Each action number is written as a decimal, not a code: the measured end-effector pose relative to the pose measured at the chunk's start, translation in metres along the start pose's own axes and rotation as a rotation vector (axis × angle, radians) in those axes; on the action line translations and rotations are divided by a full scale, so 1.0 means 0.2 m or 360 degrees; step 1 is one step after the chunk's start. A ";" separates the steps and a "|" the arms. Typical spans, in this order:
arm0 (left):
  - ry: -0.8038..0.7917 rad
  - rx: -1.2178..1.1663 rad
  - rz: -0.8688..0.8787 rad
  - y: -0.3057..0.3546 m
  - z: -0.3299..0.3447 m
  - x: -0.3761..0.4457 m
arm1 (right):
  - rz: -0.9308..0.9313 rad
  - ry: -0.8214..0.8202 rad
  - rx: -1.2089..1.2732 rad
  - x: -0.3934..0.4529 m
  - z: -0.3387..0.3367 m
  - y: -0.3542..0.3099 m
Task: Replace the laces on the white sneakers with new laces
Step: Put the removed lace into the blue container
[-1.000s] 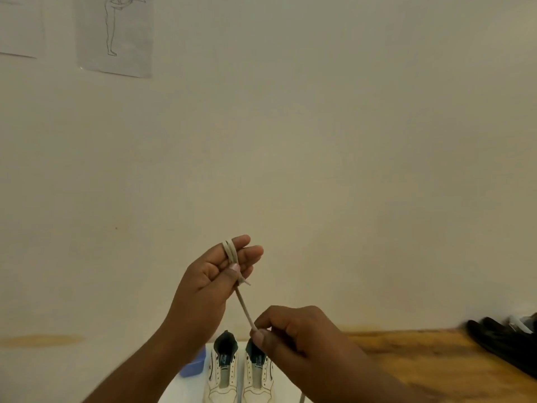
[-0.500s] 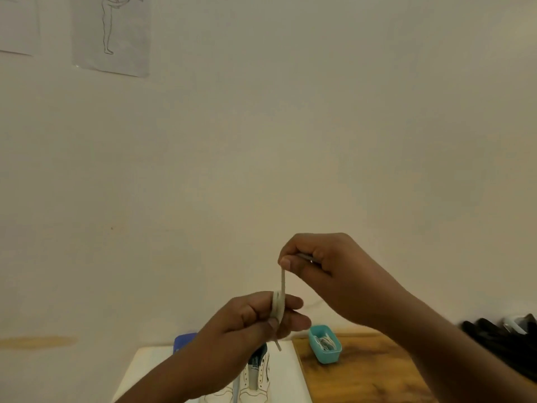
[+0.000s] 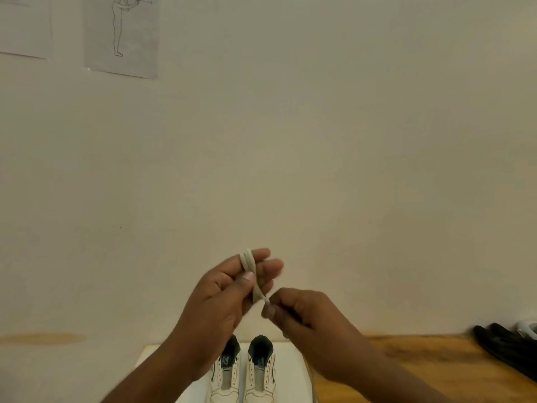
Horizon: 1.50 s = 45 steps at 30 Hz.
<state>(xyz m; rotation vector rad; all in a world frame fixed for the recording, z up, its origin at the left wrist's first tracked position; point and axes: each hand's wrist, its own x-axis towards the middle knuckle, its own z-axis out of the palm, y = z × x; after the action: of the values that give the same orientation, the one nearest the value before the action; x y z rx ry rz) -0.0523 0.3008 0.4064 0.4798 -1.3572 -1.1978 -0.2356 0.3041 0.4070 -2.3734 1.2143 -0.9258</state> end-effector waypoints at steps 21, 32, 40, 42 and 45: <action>-0.0243 0.0219 -0.0340 -0.23 0.03 -0.08 | -0.0073 0.0075 -0.0283 0.09 -0.21 -0.01; 0.0253 -0.0078 -0.0151 -0.17 0.01 -0.03 | 0.0163 -0.0069 -0.0288 -0.03 0.08 0.05; 0.0235 0.0090 -0.0179 -0.22 0.06 -0.04 | -0.0213 0.0222 -0.1044 -0.07 0.09 -0.05; 0.0234 0.0062 -0.0165 -0.22 0.07 -0.04 | -0.0268 0.0411 -0.1093 -0.06 0.10 -0.02; 0.0271 -0.0051 -0.0173 -0.24 0.09 -0.03 | -0.0358 0.0561 -0.1077 -0.04 0.14 0.03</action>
<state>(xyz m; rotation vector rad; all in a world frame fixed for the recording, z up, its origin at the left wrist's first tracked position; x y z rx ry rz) -0.0852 0.2942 0.3665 0.6254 -1.1771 -1.2359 -0.2239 0.3078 0.3796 -3.0100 1.6172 -1.1851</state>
